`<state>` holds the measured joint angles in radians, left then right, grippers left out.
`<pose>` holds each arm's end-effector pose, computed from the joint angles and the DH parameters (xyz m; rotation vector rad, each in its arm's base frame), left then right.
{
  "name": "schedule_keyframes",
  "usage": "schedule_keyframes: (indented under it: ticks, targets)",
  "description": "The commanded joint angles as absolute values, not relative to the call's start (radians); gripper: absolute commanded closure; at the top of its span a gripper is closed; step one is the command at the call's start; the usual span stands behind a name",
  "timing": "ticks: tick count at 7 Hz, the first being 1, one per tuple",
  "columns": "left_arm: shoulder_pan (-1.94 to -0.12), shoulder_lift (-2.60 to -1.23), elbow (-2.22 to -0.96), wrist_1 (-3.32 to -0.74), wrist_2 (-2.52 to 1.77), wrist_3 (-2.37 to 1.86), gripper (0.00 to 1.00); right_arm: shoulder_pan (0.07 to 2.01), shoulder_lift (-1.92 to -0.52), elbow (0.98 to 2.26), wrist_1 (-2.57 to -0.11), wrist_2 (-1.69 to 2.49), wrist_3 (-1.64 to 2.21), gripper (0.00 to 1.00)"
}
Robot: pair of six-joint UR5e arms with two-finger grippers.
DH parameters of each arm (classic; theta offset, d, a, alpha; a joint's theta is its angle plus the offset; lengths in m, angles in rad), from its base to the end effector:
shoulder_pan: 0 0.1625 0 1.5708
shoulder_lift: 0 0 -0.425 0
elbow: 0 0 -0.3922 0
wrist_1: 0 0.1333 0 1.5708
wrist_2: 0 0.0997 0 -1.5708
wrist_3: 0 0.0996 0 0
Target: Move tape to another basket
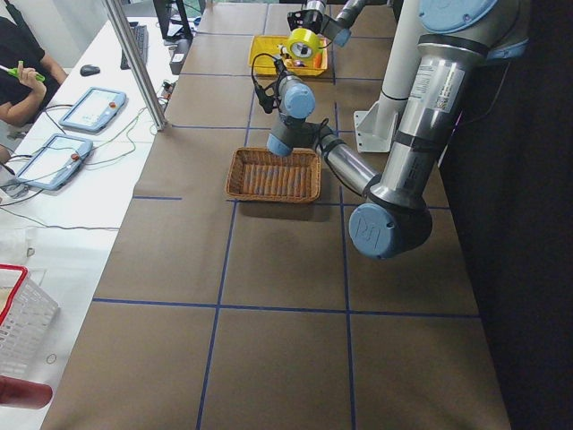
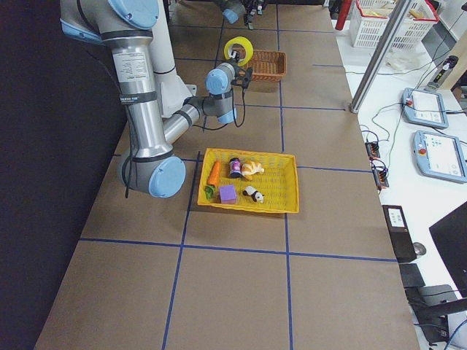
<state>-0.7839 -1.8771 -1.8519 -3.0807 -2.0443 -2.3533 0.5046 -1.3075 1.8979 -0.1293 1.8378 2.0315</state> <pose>0.2787 -0.4019 0.2196 -0.2831 2.0495 -0.4816 -0.3668 -0.3248 0.2225 -0.1240 -2.0273 0.3415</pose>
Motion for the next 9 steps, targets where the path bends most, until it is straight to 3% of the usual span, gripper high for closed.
schedule_keyframes:
  ticks: [1, 9]
  targets:
    - [-0.738, -1.917, -1.862, -3.088, -2.026, -2.381, 0.0, 0.439, -1.237, 1.894, -0.138, 1.793, 2.031, 0.97]
    - [-0.635, -1.953, -1.917, -3.083, -2.025, -2.422, 0.0, 0.37, -1.227, 1.887, -0.138, 1.792, 2.022, 0.97]
